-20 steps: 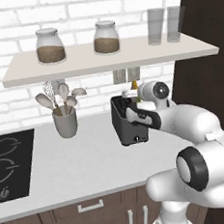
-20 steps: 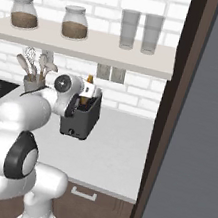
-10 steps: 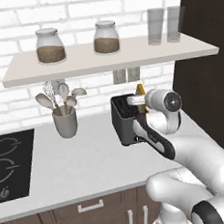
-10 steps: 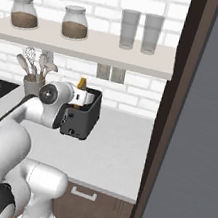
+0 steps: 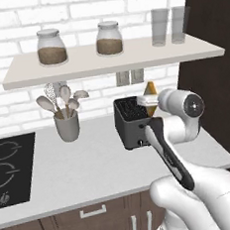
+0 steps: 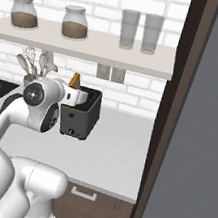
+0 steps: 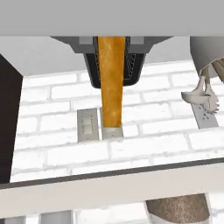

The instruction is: Start the toaster. Once the lever pops up, take the bread to the plate on the dining counter.

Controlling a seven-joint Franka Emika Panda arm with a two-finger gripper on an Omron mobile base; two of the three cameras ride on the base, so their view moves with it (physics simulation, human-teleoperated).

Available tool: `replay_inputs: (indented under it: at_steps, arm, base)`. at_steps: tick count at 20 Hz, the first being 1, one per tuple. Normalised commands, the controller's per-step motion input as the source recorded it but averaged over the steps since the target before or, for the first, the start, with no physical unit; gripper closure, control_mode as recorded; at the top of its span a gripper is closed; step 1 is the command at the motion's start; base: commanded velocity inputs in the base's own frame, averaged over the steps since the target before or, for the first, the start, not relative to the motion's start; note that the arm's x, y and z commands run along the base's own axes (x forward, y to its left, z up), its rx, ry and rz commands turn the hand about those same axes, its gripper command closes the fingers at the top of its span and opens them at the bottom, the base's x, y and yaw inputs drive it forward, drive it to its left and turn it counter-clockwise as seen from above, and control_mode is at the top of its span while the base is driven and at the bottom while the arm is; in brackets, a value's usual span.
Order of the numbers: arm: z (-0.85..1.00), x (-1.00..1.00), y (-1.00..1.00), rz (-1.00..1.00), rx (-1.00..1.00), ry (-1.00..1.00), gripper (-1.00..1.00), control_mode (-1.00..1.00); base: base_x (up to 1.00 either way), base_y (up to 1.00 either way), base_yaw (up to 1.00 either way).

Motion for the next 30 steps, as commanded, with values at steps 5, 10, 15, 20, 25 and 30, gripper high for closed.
replay_inputs:
  at_steps: [5, 10, 15, 20, 25, 30]
  arm:
    - [0.59, -1.0, 0.0, 0.0, 0.08, 0.13, 1.0, -1.0]
    - [0.27, -1.0, 0.0, 0.0, 0.05, 0.2, 1.0, -1.0]
    - [0.01, -0.96, 0.0, 0.0, 0.0, 0.16, 1.0, -1.0]
    - [-0.06, -0.3, -0.04, -0.01, -0.04, 0.05, 1.0, -1.0]
    - [-0.03, 0.0, -0.01, 0.0, 0.0, 0.0, 1.0, -1.0]
    - [0.0, 0.0, 0.0, 0.0, 0.0, 0.0, 1.0, -1.0]
  base:
    - [0.0, 0.0, 0.0]
    - [0.0, 0.0, 0.0]
    - [0.0, 0.0, 0.0]
    - [0.0, 0.0, 0.0]
    - [0.0, 0.0, 0.0]
    - [0.0, 0.0, 0.0]
